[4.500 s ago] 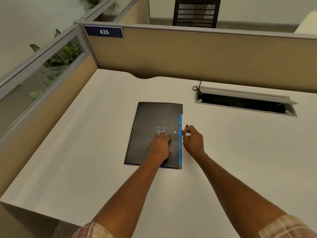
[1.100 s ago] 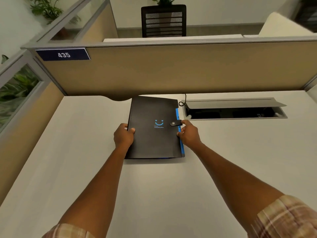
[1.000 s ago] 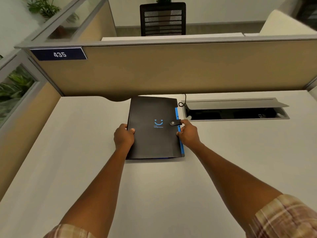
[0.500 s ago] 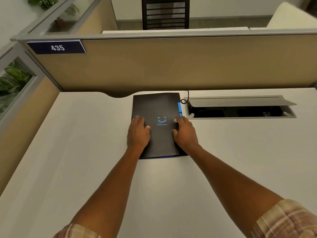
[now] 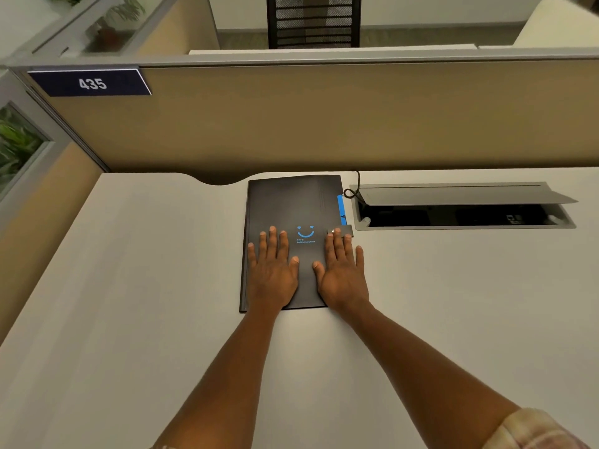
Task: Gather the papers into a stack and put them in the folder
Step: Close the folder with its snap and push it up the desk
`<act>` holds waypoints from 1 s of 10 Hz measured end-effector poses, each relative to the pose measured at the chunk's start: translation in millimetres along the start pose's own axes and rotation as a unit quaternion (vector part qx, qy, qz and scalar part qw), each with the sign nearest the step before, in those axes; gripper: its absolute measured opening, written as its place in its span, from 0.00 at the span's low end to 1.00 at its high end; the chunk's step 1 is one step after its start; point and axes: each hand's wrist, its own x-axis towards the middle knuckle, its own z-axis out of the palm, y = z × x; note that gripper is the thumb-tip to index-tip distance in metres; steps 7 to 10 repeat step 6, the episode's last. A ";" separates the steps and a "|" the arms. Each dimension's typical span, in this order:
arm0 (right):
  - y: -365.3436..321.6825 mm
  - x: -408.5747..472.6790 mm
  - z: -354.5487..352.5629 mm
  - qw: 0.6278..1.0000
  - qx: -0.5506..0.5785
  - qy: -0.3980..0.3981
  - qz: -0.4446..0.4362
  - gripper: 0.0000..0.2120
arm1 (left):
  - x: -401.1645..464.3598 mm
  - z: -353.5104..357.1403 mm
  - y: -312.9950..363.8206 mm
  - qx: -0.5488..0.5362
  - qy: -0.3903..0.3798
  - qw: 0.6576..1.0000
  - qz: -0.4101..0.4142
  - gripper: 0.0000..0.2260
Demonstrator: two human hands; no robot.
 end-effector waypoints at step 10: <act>1.2 2.2 -28.6 0.999 0.032 -0.011 -0.009 0.35 | -3.9 -28.5 12.7 -0.013 -0.016 0.999 0.039 0.28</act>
